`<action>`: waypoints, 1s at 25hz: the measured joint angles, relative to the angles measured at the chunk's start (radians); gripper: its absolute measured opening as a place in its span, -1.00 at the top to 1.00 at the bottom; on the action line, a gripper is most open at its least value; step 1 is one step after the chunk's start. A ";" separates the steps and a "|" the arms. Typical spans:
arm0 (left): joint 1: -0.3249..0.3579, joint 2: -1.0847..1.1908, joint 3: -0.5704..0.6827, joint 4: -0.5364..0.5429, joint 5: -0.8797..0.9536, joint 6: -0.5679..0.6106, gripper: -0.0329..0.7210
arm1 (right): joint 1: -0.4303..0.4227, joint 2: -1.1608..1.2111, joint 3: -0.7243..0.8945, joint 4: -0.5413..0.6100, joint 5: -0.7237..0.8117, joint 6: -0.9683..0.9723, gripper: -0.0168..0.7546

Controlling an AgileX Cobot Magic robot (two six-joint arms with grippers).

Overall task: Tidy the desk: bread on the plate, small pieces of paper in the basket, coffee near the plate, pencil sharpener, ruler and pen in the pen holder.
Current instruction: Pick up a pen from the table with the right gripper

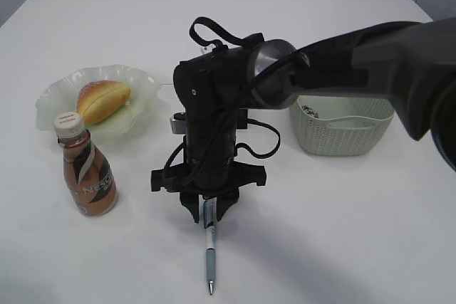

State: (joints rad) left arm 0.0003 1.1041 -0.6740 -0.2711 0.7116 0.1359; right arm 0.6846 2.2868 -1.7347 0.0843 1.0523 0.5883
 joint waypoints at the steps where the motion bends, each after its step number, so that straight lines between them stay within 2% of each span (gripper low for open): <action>1: 0.000 0.000 0.000 0.000 -0.001 0.000 -0.24 | 0.000 0.000 0.000 0.000 -0.003 0.000 0.28; 11: 0.000 0.000 0.000 0.000 -0.005 0.000 -0.24 | 0.000 0.016 0.000 0.000 -0.013 -0.002 0.29; 18: 0.000 0.000 0.000 0.000 -0.007 0.000 -0.24 | 0.000 0.016 0.000 0.000 -0.014 -0.020 0.60; 25: 0.000 0.000 0.000 0.000 -0.012 0.000 -0.24 | 0.000 0.016 -0.006 0.000 -0.014 -0.049 0.74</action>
State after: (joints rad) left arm 0.0003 1.1041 -0.6740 -0.2711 0.7000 0.1359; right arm 0.6846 2.3026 -1.7409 0.0843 1.0386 0.5395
